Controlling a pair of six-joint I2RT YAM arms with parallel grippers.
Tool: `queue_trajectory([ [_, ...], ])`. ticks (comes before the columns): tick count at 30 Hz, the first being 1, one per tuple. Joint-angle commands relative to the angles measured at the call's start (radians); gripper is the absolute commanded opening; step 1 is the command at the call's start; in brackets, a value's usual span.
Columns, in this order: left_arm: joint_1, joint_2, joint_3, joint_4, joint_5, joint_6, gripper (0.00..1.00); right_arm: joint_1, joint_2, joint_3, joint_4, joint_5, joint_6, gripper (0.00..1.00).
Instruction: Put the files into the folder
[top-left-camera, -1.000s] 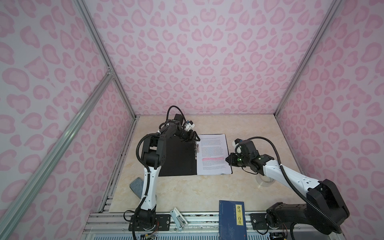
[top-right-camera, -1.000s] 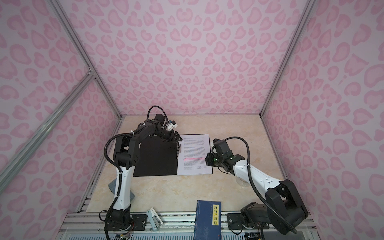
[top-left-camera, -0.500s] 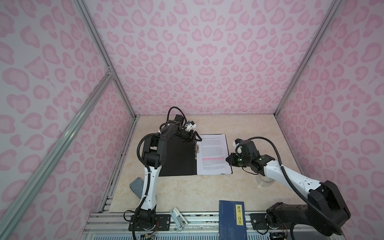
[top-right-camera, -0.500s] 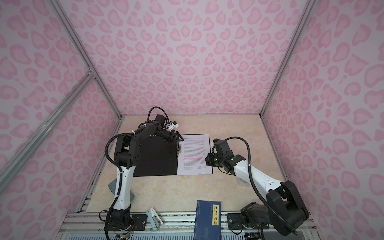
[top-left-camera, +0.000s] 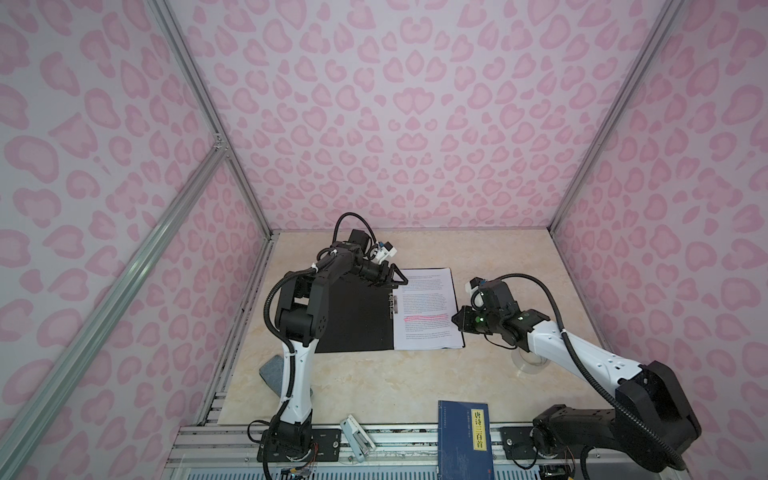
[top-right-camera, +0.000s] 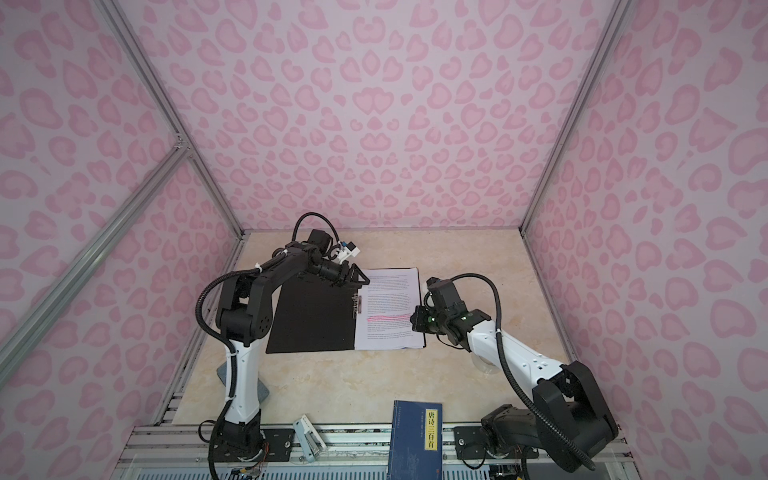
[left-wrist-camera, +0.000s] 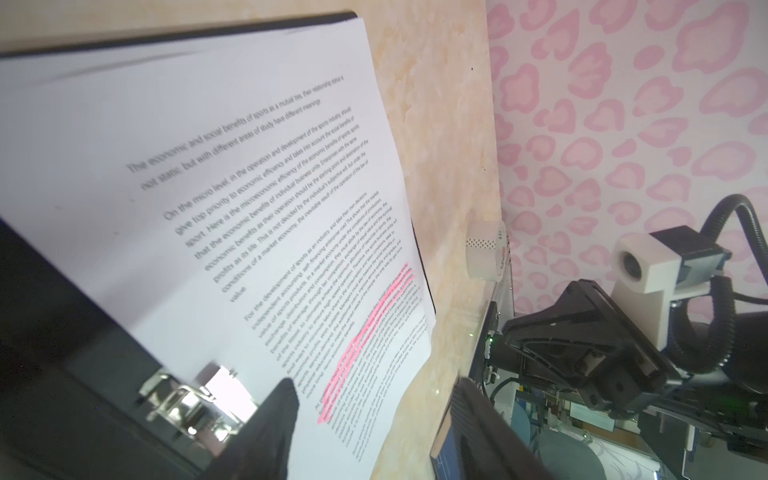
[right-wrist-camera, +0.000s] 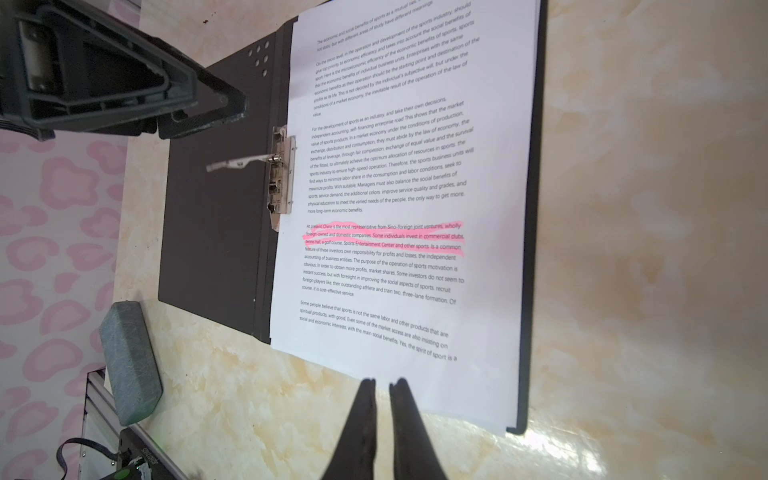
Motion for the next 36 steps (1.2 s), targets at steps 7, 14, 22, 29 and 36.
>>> queue_trajectory([
  [7, 0.005, -0.141, -0.112, -0.063, 0.008, 0.098, 0.63, 0.007, -0.003, 0.056, -0.091, 0.051, -0.046, 0.18],
  [14, 0.065, -0.333, -0.156, -0.149, -0.278, 0.113, 0.64, 0.067, 0.047, 0.286, -0.367, 0.143, -0.164, 0.23],
  [22, 0.114, -0.505, -0.310, -0.185, -0.600, 0.207, 0.73, 0.242, 0.252, 0.699, -0.689, 0.368, -0.244, 0.28],
  [29, 0.158, -0.606, -0.432, -0.146, -0.725, 0.190, 0.74, 0.282, 0.362, 0.911, -0.691, 0.366, -0.263, 0.28],
  [36, 0.194, -0.670, -0.480, -0.140, -0.699, 0.160, 0.72, 0.283, 0.466, 1.099, -0.715, 0.361, -0.302, 0.25],
])
